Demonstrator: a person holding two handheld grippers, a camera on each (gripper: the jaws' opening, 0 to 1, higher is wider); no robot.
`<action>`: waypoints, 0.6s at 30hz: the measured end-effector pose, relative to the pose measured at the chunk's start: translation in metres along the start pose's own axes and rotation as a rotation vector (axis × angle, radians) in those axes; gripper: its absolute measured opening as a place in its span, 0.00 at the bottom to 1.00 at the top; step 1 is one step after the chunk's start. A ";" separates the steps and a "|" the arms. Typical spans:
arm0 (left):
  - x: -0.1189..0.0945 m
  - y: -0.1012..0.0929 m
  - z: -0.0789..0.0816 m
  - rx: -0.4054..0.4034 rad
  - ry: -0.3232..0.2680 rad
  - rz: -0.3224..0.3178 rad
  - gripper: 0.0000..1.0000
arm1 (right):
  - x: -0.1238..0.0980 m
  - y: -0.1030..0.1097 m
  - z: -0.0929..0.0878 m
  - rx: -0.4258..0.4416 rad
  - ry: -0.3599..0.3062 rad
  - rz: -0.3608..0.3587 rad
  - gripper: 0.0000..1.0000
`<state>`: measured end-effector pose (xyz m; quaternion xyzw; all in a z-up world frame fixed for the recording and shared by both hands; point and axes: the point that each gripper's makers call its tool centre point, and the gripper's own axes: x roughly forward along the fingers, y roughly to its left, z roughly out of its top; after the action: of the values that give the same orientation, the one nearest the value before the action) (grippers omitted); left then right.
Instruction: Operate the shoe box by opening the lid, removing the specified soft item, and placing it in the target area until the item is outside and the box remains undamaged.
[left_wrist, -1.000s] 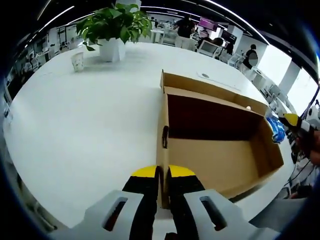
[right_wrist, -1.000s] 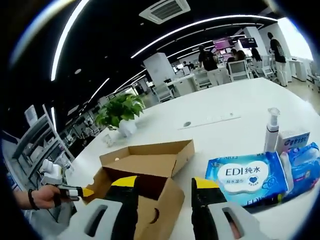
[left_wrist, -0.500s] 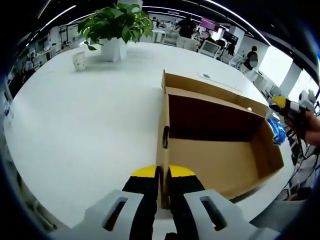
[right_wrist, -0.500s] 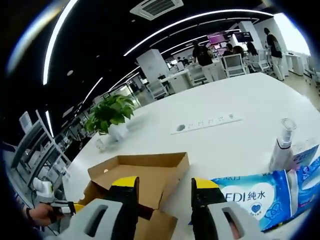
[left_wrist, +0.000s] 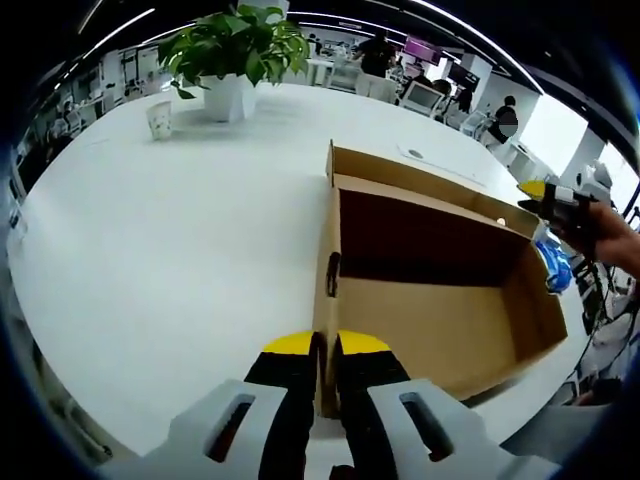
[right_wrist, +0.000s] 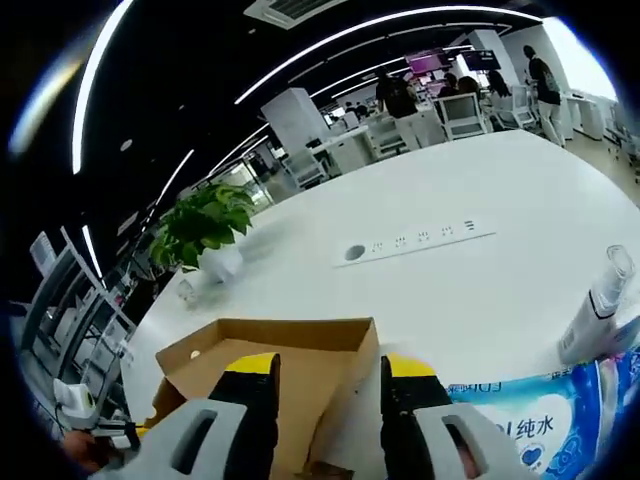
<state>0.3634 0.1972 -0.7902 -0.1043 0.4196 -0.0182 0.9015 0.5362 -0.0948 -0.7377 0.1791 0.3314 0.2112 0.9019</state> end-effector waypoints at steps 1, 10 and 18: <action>0.000 0.000 0.000 -0.001 -0.001 0.001 0.04 | 0.001 0.001 0.000 -0.003 0.003 -0.001 0.37; -0.003 -0.001 0.000 -0.003 -0.001 0.002 0.04 | 0.022 -0.005 -0.006 -0.026 0.045 -0.036 0.29; -0.006 -0.003 0.000 0.004 -0.002 0.004 0.04 | 0.038 -0.014 -0.012 -0.069 0.094 -0.081 0.20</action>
<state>0.3595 0.1947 -0.7846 -0.1018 0.4190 -0.0169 0.9021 0.5585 -0.0852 -0.7723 0.1244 0.3727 0.1939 0.8989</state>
